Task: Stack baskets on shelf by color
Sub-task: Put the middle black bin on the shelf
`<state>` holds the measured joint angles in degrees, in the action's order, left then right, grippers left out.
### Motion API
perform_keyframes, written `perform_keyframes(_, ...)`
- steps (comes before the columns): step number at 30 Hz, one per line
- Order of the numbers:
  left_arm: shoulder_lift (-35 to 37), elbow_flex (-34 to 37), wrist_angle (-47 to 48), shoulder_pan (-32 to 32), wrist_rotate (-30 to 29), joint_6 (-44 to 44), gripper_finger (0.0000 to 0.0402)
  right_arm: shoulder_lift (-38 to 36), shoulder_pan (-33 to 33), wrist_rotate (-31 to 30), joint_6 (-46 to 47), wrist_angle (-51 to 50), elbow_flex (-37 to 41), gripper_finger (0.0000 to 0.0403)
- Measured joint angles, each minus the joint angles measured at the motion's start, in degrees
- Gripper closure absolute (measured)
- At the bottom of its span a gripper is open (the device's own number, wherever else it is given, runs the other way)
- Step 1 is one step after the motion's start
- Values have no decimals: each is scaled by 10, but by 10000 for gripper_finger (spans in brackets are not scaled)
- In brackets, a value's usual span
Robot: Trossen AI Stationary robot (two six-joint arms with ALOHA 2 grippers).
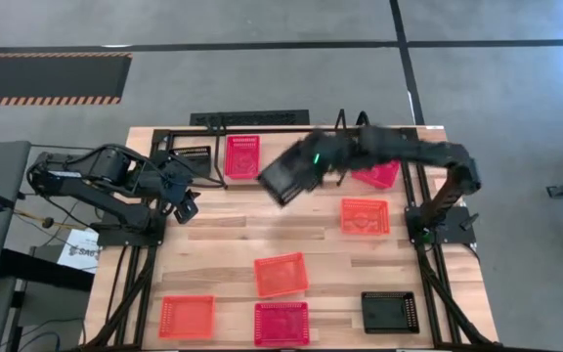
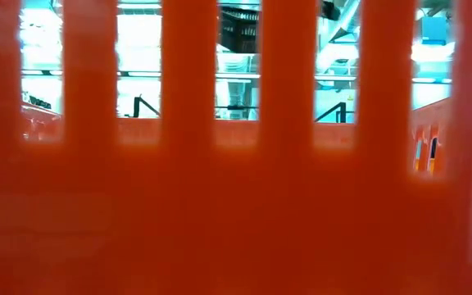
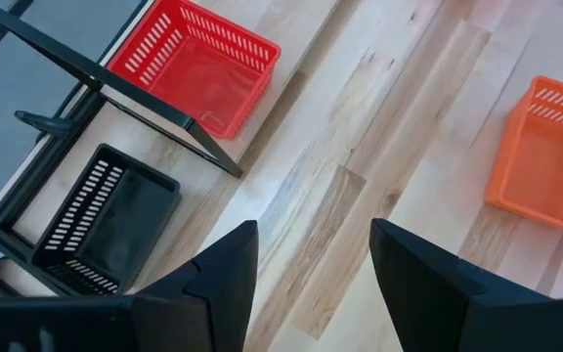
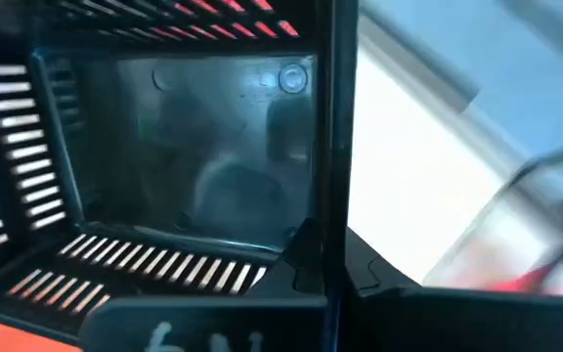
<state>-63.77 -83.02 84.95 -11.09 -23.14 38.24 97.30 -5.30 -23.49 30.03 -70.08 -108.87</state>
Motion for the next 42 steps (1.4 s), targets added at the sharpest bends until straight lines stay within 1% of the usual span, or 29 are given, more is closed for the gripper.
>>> perform_keyframes(2, 0, 0, 0, 0, 0, 4, 215, -6, -40, 32, -84, 4, -24, 400)
perform_keyframes(4, 0, 0, 0, 0, 0, 10, 215, -5, -87, 79, -165, 3, -49, 400)
perform_keyframes(6, 0, 0, 0, 0, 0, 15, 215, 2, -133, 141, -249, 4, -68, 400)
perform_keyframes(9, 0, 0, 0, 0, 0, 22, 215, 24, -196, 250, -376, 2, -81, 400)
perform_keyframes(13, 0, 0, 0, 0, -1, 37, 215, 62, -258, 363, -484, -2, -86, 400)
perform_keyframes(15, 0, 0, 0, 0, -1, 45, 215, 84, -278, 398, -525, -10, -86, 400)
perform_keyframes(17, 0, 0, 0, 0, -1, 59, 215, 108, -292, 403, -556, -27, -86, 401)
perform_keyframes(22, 0, 0, 0, 0, -6, 80, 215, 169, -310, 392, -617, -63, -86, 401)
perform_keyframes(24, 0, 0, 0, 0, -13, 85, 215, 192, -310, 367, -635, -71, -86, 401)
perform_keyframes(30, 0, 0, -8, 0, -17, 86, 215, 253, -310, 263, -693, -97, -86, 401)
perform_keyframes(33, 0, 0, -11, 0, -17, 86, 215, 273, -312, 238, -706, -90, -86, 401)
perform_keyframes(37, 0, 0, -16, 0, -17, 86, 215, 285, -319, 232, -724, -61, -86, 401)
perform_keyframes(42, 0, 0, -22, 0, -17, 86, 215, 286, -331, 232, -727, -58, -86, 401)
